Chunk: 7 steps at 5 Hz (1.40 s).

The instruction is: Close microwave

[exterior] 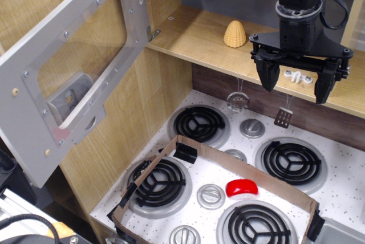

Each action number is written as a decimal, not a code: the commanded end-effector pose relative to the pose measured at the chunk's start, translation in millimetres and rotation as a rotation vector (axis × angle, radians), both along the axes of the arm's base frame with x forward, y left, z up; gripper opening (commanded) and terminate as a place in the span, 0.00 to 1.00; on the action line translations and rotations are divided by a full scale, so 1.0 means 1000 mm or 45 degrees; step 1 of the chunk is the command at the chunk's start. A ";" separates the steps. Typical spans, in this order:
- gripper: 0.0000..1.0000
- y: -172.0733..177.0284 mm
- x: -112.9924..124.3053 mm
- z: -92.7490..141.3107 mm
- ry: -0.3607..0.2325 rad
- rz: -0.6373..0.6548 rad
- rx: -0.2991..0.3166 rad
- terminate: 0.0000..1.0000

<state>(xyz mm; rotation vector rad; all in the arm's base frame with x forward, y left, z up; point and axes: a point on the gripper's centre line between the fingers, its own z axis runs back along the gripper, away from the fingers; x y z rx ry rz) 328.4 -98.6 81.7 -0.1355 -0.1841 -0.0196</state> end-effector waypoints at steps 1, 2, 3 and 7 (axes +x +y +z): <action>1.00 0.000 0.000 0.000 0.000 0.000 0.000 0.00; 1.00 0.024 -0.025 0.005 0.032 0.121 0.098 0.00; 1.00 0.046 -0.048 0.019 0.025 0.214 0.179 0.00; 1.00 0.140 -0.132 0.115 0.090 0.395 0.391 0.00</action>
